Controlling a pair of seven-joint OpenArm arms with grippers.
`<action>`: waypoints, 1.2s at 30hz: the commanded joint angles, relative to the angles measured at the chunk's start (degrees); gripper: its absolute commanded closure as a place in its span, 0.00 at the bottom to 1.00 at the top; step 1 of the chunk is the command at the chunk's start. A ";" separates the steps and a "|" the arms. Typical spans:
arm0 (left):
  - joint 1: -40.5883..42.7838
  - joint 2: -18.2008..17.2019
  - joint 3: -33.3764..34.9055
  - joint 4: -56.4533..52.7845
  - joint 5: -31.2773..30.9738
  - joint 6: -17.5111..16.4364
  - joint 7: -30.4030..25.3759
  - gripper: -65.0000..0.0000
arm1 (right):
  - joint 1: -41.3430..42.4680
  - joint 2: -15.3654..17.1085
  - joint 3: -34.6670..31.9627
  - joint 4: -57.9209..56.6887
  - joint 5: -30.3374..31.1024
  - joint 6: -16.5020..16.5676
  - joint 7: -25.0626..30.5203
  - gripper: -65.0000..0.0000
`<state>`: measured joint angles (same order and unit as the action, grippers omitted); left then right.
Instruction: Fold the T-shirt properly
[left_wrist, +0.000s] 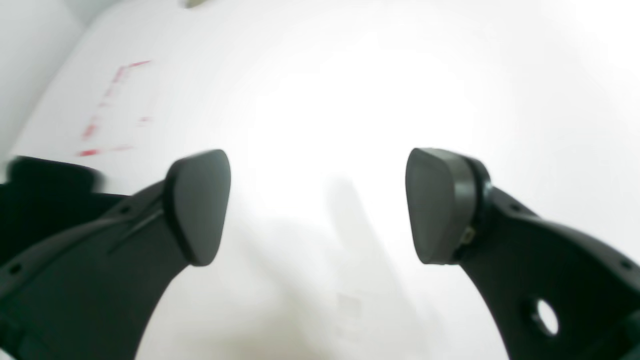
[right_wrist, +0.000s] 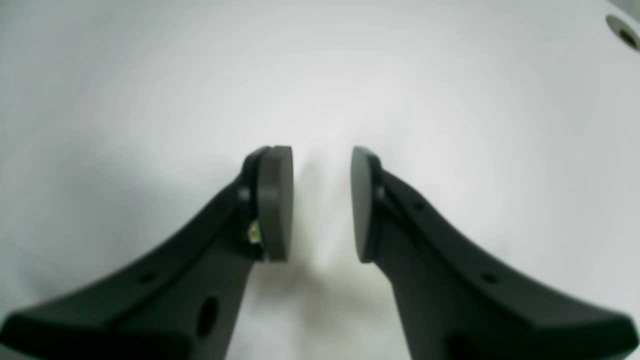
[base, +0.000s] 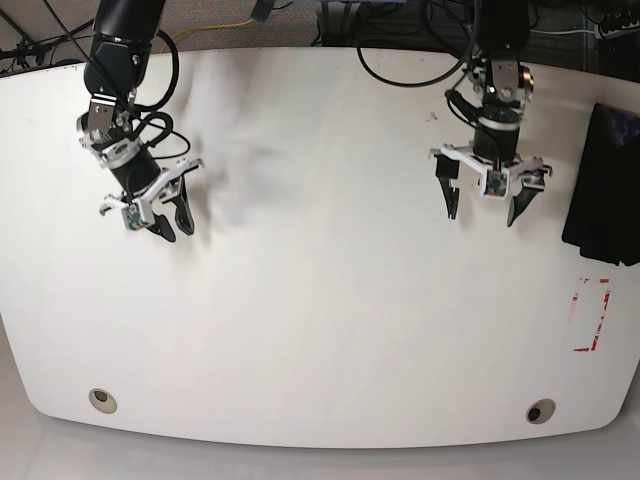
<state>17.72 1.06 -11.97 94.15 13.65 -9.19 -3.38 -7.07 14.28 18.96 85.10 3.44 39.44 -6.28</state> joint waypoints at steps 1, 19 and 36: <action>5.71 1.18 0.49 4.09 -0.24 1.76 -4.14 0.22 | -3.35 0.79 2.53 1.98 1.88 0.56 3.25 0.72; 43.52 6.10 2.52 17.72 -5.87 1.76 -4.23 0.22 | -42.38 -2.37 7.11 13.76 19.28 0.56 4.04 0.72; 38.33 -5.15 10.16 -15.07 -18.35 2.03 -4.32 0.32 | -47.57 -8.00 3.59 -2.86 10.32 0.56 6.94 0.72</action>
<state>59.24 -3.49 -2.42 84.16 -4.73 -6.83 -6.28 -55.92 6.28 22.74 86.13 15.90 39.03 -0.73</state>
